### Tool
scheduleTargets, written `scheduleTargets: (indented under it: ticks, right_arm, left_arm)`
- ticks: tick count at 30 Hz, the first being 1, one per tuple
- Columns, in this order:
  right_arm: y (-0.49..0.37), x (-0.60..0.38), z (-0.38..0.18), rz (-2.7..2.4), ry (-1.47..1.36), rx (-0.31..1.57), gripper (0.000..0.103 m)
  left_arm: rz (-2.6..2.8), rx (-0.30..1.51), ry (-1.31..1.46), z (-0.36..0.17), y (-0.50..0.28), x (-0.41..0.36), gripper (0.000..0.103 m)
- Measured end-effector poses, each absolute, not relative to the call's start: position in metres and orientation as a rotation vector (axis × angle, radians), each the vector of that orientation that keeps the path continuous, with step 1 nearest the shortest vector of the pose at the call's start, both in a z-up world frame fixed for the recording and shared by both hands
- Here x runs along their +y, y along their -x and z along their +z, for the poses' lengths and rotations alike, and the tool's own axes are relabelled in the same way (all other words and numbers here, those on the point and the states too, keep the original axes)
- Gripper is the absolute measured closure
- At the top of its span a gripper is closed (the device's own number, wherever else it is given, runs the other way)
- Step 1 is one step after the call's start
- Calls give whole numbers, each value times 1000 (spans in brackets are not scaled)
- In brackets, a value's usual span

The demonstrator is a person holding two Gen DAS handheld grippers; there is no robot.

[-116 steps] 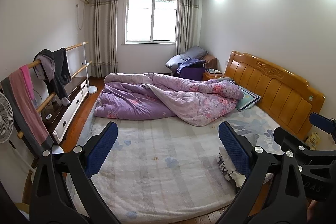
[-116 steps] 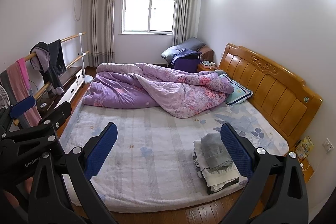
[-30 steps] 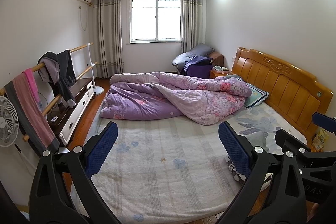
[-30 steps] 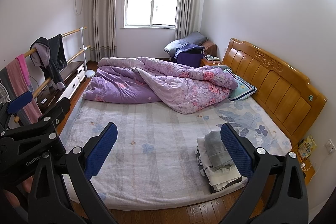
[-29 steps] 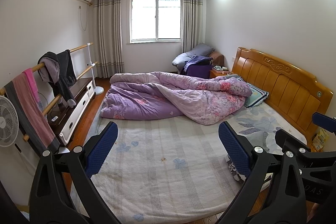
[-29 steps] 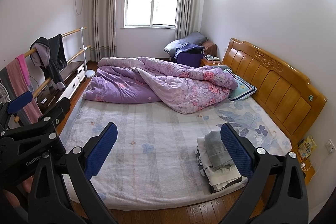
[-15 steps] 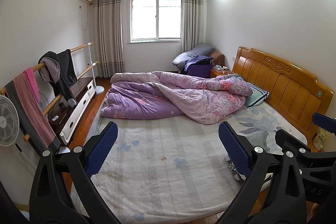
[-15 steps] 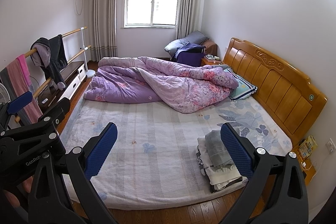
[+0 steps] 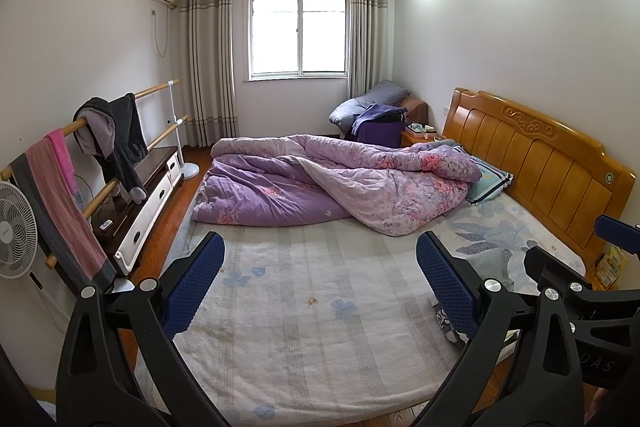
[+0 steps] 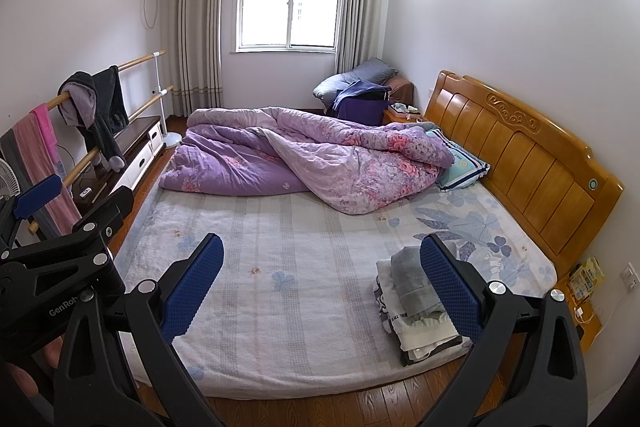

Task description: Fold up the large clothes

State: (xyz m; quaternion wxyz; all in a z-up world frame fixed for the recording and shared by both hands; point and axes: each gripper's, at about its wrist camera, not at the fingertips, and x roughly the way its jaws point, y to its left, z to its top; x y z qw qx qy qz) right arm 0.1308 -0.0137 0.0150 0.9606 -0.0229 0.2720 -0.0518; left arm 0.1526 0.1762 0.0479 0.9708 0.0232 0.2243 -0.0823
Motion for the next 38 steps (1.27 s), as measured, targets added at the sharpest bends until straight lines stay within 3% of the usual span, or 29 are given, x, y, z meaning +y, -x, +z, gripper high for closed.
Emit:
scheduleTargets:
  ticks: [38]
  right_arm:
    - [-134,-13,10,-105,52,575,8]
  left_arm:
    - [-173,489,-47,34,-148,198,6]
